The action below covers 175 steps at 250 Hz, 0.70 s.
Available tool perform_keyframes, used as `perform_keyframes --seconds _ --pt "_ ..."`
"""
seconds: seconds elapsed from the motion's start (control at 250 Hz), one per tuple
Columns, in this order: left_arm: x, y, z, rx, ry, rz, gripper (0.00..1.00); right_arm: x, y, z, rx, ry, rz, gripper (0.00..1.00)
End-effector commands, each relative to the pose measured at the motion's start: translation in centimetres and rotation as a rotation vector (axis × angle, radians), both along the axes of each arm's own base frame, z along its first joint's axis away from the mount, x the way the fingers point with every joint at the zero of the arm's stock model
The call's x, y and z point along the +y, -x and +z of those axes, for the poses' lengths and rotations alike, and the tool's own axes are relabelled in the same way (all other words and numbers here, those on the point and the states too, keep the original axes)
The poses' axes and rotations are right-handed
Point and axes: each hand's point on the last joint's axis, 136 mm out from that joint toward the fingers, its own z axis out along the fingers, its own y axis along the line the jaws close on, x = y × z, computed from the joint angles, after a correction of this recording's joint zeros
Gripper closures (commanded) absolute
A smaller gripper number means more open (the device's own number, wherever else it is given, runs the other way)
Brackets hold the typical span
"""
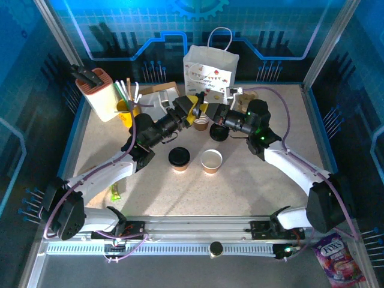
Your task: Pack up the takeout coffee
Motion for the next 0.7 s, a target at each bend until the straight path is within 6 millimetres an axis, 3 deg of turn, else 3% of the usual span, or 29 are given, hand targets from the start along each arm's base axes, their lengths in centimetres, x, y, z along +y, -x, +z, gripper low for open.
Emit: perform_keyframes --seconds 0.0,0.475,0.615,0.695 --pt "-0.3 0.5 0.6 -0.031 0.019 -0.018 0.27 0.6 0.2 -0.8 0.005 0.008 0.01 0.9" --pt "2.1 -0.9 -2.0 -0.014 -0.059 0.078 0.28 -2.1 -0.1 -1.5 -0.006 0.046 -0.057 0.64" --pt "2.6 -0.5 -5.2 0.0 -0.237 0.105 0.27 -4.5 -0.3 -1.7 -0.02 0.101 -0.111 0.59" --pt "3.1 0.2 -7.6 0.01 -0.375 0.117 0.27 -6.3 -0.6 -2.5 -0.033 0.22 -0.163 0.56"
